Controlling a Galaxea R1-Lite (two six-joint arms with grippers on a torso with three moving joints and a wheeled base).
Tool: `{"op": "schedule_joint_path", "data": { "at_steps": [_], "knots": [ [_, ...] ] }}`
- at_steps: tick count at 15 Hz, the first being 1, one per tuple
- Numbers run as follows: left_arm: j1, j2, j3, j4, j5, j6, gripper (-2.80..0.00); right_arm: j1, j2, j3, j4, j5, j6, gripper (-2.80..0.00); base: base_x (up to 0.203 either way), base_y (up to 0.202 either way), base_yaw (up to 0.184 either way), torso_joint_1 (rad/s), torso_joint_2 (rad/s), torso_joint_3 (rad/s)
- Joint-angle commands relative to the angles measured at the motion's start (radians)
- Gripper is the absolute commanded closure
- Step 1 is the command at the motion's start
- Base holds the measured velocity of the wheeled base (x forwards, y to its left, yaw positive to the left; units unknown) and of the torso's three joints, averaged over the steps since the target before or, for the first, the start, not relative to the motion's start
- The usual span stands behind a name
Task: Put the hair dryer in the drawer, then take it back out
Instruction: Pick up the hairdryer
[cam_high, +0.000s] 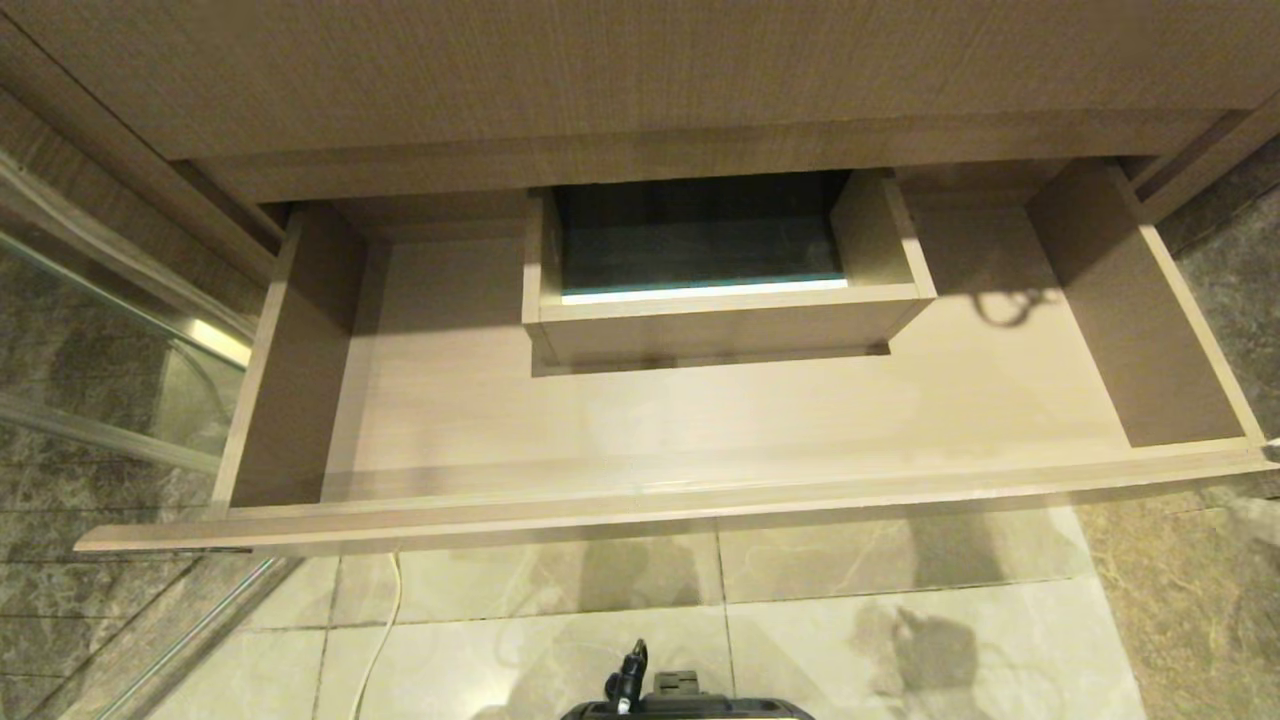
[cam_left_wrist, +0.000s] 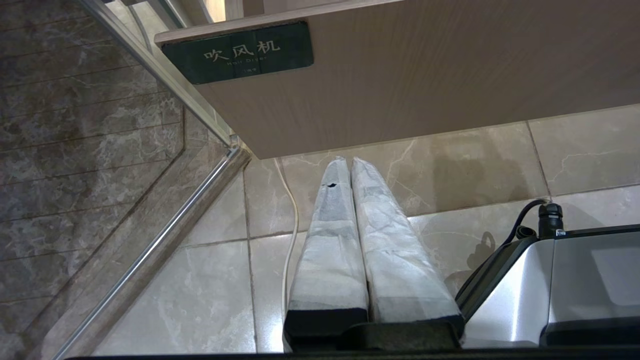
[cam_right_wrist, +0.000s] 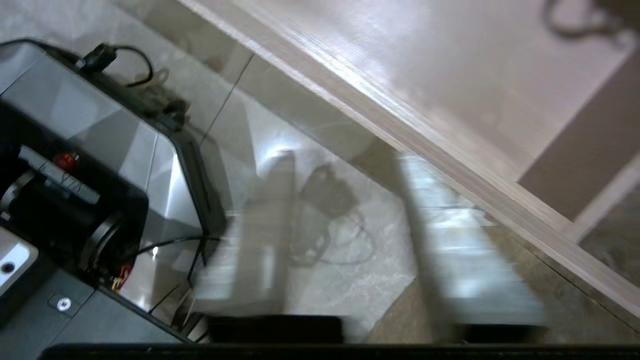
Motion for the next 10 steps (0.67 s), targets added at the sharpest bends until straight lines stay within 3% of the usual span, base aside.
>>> {"op": "schedule_joint_path", "data": {
  "at_steps": [1, 4, 6, 7, 8, 10],
  "knots": [
    [-0.001, 0.000, 0.001, 0.000, 0.001, 0.000, 0.00, -0.054, -0.064, 0.000, -0.001, 0.001, 0.001, 0.00, 0.000, 0.000, 0.000, 0.000, 0.00, 0.000],
    [0.001, 0.000, 0.002, 0.000, 0.000, 0.000, 0.00, -0.147, -0.135, 0.011, -0.016, 0.000, 0.051, 0.00, 0.000, 0.000, 0.000, 0.000, 0.00, 0.000],
    [0.000, 0.000, 0.002, 0.000, 0.000, 0.000, 0.00, -0.182, -0.182, 0.015, -0.041, -0.010, 0.143, 0.00, 0.000, 0.000, 0.000, 0.000, 0.00, 0.000],
    [0.001, 0.000, 0.002, 0.000, 0.000, 0.000, 0.00, -0.183, -0.208, 0.017, -0.045, -0.034, 0.196, 0.00, 0.000, 0.000, 0.000, 0.000, 0.00, 0.000],
    [-0.001, 0.000, 0.002, 0.000, 0.002, 0.000, 0.00, -0.183, -0.234, 0.019, -0.051, -0.114, 0.230, 0.00, 0.000, 0.000, 0.000, 0.000, 0.00, 0.000],
    [0.001, 0.000, 0.001, 0.000, 0.000, 0.000, 0.00, -0.184, -0.291, 0.029, -0.058, -0.200, 0.241, 0.00, 0.000, 0.000, 0.000, 0.000, 0.00, 0.000]
  ]
}}
